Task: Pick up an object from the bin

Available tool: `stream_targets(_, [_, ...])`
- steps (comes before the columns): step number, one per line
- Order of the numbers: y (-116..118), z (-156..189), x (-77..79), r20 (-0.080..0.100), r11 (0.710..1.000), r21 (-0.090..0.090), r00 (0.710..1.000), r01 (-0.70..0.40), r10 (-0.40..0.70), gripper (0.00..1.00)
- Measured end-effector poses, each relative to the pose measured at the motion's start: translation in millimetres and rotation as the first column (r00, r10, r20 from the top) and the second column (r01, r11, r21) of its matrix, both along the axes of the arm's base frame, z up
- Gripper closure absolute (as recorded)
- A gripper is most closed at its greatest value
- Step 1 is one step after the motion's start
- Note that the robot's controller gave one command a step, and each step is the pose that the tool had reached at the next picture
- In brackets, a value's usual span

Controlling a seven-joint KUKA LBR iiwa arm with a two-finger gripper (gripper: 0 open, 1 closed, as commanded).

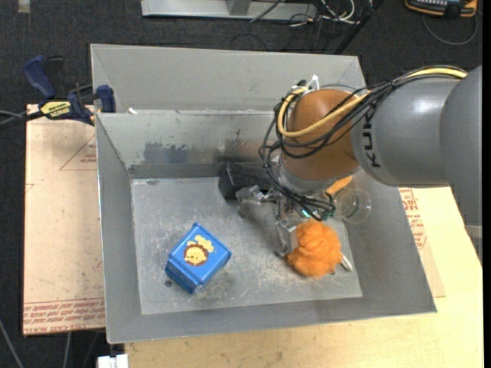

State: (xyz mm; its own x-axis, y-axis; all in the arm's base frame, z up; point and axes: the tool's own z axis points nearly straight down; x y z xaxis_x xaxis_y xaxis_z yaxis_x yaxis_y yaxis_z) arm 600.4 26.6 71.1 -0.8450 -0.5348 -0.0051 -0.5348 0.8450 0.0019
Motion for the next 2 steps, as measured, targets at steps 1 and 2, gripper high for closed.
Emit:
stream_targets(1, [12.0, 0.0, -35.8, 0.005, 1.000, 0.000, 1.000, 0.024, -0.024, 0.00])
stream_targets(2, [33.3, -1.8, -41.5, -0.009, 0.999, 0.001, 0.999, 0.048, -0.048, 0.00])
